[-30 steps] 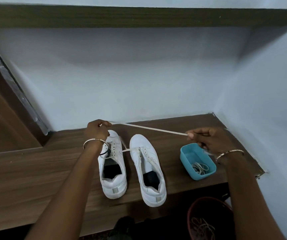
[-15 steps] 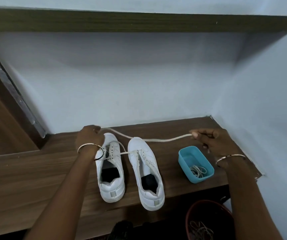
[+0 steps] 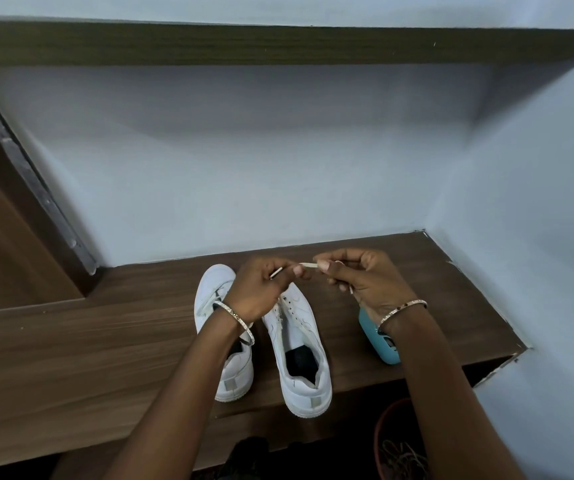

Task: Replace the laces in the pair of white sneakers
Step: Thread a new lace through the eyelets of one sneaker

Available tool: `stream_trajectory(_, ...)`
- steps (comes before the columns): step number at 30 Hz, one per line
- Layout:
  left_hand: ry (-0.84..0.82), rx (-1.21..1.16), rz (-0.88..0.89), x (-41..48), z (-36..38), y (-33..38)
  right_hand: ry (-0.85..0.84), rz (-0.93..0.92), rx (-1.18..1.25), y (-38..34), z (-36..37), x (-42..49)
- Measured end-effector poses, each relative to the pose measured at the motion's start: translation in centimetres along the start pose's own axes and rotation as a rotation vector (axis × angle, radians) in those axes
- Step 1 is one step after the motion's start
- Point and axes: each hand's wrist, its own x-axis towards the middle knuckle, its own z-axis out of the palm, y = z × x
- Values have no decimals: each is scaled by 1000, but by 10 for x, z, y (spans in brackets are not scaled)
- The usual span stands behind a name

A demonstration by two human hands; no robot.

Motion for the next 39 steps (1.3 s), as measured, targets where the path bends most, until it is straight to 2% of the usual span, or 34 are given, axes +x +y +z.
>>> stream_trajectory(7, 117, -53, -131, -6, -3, -11, -2, 44, 205, 8, -7, -7)
stream_trajectory(12, 233, -33, -179, -5, -6, -24, 19, 16, 227, 14, -4, -7)
stream_trajectory(17, 280, 91, -210, -4, -12, -24, 134, -47, 112, 22, -6, -1)
stream_trajectory(24, 295, 210, -257, 0, -20, -34, 179, -111, -116, 30, -7, 3)
stream_trajectory(29, 233, 502, -247, 1, -18, -35, 158, -188, -320, 34, 2, 4)
stream_trajectory(31, 193, 530, -146, 0, -13, -32, 136, -242, -391, 35, 9, 5)
stream_trajectory(33, 62, 383, -4, 2, -7, -24, 103, -309, -426, 34, 16, 6)
stream_trajectory(36, -226, 77, -13, 2, -4, -17, 74, -393, -432, 32, 23, 7)
stream_trajectory(37, -261, 10, -28, 1, -4, -17, 70, -409, -421, 31, 23, 7)
stream_trajectory(39, -212, -72, -38, 0, -3, -18, 69, -424, -383, 30, 21, 6)
